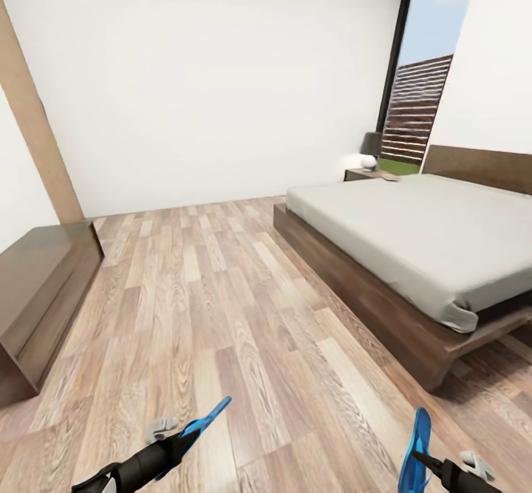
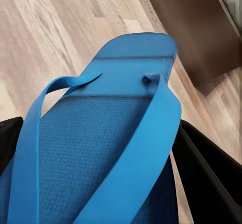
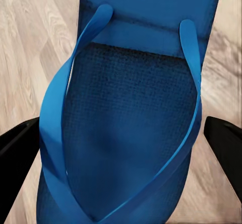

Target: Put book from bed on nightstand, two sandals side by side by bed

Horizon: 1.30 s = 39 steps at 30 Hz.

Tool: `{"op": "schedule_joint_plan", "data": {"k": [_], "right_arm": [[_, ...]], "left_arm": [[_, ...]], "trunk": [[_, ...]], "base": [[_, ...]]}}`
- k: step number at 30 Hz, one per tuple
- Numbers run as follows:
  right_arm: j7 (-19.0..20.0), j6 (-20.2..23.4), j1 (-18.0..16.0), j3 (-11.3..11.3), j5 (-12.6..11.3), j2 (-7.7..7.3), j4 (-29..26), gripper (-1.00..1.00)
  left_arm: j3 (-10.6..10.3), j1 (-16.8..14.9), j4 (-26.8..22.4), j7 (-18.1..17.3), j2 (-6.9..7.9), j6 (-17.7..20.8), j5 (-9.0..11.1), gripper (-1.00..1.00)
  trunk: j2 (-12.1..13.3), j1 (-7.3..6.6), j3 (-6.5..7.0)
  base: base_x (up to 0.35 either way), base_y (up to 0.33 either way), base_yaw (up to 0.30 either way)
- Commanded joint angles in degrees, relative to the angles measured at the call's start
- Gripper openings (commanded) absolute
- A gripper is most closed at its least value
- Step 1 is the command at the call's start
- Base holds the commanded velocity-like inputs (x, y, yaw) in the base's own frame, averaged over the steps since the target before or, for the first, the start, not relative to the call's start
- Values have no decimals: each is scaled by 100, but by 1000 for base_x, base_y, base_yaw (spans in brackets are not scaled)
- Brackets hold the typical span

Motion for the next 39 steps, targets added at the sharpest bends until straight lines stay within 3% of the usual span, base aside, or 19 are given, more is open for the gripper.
{"op": "schedule_joint_plan", "data": {"k": [1,29,39], "right_arm": [[17,61,-5,-16,-28,0,1,-100],[17,61,-6,-19,-30,8,1,-100],[15,61,-5,-11,-26,32,7,-100]], "left_arm": [[15,-1,1,-21,0,31,26,-100],[15,-1,287,-22,-57,31,45,-100],[29,-1,465,-9,-164,-70,46,-100]], "trunk": [[-2,-1,-3],[-2,-1,72],[-2,-1,99]], "base": [[0,0,-300],[0,0,-300],[0,0,-300]]}}
